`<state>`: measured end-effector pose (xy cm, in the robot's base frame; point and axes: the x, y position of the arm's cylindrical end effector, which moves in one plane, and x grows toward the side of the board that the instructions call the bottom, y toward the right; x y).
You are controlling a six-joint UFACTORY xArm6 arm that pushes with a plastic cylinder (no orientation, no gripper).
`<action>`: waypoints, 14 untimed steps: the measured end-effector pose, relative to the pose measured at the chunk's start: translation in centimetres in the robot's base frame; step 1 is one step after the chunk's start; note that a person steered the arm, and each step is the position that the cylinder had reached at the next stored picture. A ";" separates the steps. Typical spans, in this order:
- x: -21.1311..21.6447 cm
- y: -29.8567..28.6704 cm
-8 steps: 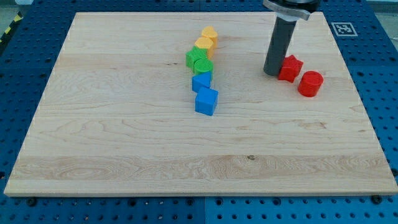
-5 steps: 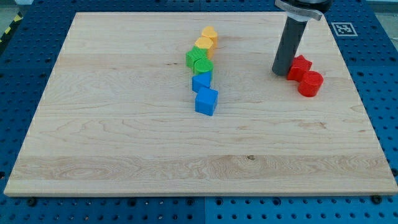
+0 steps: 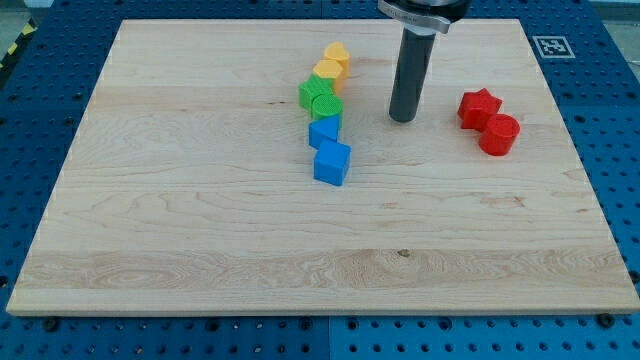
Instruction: Slightly adjust the green blocks towards the right
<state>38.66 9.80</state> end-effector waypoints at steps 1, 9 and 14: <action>0.0 0.0; -6.6 -0.5; -13.6 -14.1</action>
<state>25.06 -4.33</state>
